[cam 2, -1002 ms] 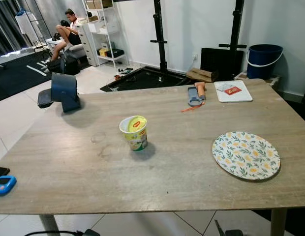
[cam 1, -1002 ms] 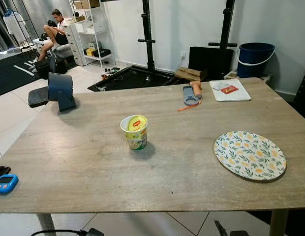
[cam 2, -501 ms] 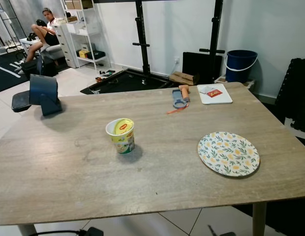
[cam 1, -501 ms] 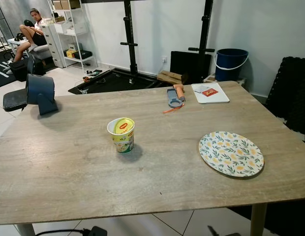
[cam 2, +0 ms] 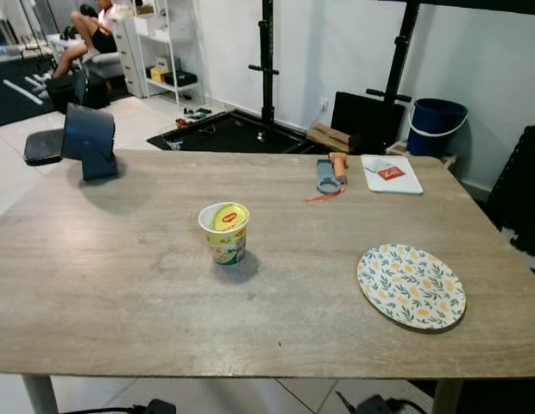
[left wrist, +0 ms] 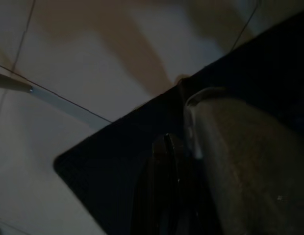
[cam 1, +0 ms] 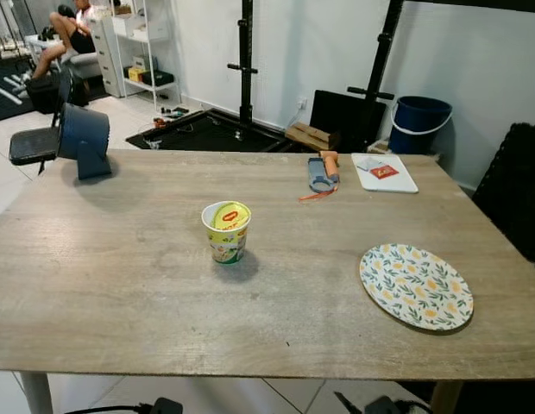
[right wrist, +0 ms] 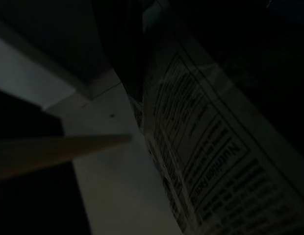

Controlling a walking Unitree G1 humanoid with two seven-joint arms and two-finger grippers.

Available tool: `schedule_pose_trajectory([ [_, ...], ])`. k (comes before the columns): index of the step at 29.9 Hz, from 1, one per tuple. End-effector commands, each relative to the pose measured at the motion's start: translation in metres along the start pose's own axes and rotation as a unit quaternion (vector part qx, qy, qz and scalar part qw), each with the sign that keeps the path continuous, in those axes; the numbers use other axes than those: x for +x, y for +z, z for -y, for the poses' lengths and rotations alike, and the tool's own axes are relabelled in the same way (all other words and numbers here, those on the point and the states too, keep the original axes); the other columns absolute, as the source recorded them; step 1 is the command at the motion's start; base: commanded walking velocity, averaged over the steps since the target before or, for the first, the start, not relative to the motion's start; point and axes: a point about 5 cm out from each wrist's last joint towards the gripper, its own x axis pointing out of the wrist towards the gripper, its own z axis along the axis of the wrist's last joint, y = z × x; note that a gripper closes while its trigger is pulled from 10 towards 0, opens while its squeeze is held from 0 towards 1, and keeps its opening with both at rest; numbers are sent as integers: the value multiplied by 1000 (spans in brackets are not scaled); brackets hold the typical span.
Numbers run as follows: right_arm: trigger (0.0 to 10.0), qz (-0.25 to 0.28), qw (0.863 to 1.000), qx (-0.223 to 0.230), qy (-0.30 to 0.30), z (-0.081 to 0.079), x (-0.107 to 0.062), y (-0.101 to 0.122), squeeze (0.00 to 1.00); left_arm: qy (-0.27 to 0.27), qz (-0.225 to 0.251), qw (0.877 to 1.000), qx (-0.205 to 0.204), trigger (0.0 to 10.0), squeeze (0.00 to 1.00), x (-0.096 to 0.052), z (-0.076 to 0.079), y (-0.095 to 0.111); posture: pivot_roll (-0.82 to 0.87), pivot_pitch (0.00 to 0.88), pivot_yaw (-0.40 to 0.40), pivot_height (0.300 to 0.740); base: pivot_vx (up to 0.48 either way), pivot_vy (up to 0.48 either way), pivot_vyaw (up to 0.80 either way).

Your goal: Restocking fridge

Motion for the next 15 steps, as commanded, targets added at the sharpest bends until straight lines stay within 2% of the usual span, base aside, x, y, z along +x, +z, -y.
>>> schedule_pose_trajectory([
  [1,10000,9,1000,-20,0,4,1,10,0,-3,-8,1000,-12,10000,0,0,9,-8,19,1,-95,740,0,0,0],
  [8,10000,18,999,-26,-2,5,2,21,0,-4,-34,999,-9,10000,0,-3,9,-27,4,10,-67,740,0,0,0],
  [11,10000,18,1000,-26,-3,4,2,22,0,-4,-36,999,-5,10000,0,-3,8,-28,2,11,-63,740,0,0,0],
  [15,10000,4,1000,-17,-3,1,1,10,0,-1,-33,999,7,10000,0,-3,3,-23,-9,22,-47,740,0,0,0],
])
